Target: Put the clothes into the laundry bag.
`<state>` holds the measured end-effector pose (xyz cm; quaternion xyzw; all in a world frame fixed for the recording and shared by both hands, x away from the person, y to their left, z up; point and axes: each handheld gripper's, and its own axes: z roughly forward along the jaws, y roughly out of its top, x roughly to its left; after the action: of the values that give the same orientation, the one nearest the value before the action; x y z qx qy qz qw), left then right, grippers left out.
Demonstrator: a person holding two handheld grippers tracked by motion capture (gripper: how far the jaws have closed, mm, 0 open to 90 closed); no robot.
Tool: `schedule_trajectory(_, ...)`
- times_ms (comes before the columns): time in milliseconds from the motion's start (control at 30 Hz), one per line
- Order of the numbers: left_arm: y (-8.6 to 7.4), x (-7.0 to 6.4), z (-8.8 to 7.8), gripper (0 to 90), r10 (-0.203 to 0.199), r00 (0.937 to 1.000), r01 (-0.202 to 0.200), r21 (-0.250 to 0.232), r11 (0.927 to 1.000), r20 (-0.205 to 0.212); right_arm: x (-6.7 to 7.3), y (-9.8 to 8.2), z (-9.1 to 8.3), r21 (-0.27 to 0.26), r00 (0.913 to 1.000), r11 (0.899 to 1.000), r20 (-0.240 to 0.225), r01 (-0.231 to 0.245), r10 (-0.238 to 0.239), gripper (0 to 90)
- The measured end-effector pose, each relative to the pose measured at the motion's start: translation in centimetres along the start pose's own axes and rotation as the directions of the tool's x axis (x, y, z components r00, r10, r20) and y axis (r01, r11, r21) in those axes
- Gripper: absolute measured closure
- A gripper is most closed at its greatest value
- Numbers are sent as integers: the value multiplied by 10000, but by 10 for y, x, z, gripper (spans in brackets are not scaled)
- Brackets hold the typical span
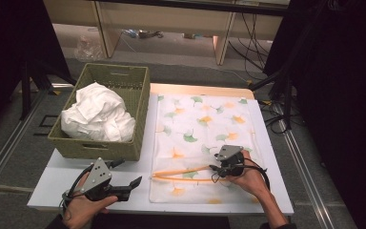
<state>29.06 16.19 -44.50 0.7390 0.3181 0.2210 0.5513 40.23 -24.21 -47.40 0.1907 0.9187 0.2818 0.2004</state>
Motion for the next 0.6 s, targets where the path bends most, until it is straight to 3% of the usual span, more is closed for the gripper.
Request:
schedule_trajectory(33, 0, 0, 0, 171, 14, 10000, -14, 12, 10000, -5, -1, 0, 1, 70, 9996, 9996, -96, 272, -271, 584)
schedule_trajectory(133, 0, 0, 0, 172, 39, 10000, -39, -7, 10000, -27, -2, 2, 1, 420, 9994, 9986, -102, 323, -319, 617)
schedule_trajectory(200, 0, 0, 0, 173, 29, 10000, -29, -4, 10000, -19, -2, 2, 1, 281, 9998, 9994, 56, 190, -192, 634)
schedule_trajectory(267, 0, 0, 0, 174, 37, 10000, -37, 22, 10000, -55, -3, 5, 4, 540, 9994, 9980, -140, 325, -318, 663)
schedule_trajectory(333, 0, 0, 0, 175, 39, 10000, -39, 32, 10000, -61, -5, 6, 5, 558, 9993, 9978, -25, 371, -370, 668)
schedule_trajectory(467, 0, 1, 1, 177, 123, 9999, -123, -11, 9999, -60, -8, 9, 9, 626, 9995, 9976, -145, 293, -284, 760)
schedule_trajectory(533, 0, 1, 0, 177, 147, 9998, -146, 46, 9999, -104, -8, 9, 9, 738, 9994, 9971, -278, -176, 197, 799)
schedule_trajectory(600, 0, 1, 0, 177, 148, 9998, -147, 43, 9999, -102, -9, 9, 9, 753, 9989, 9970, -408, -187, 219, 818)
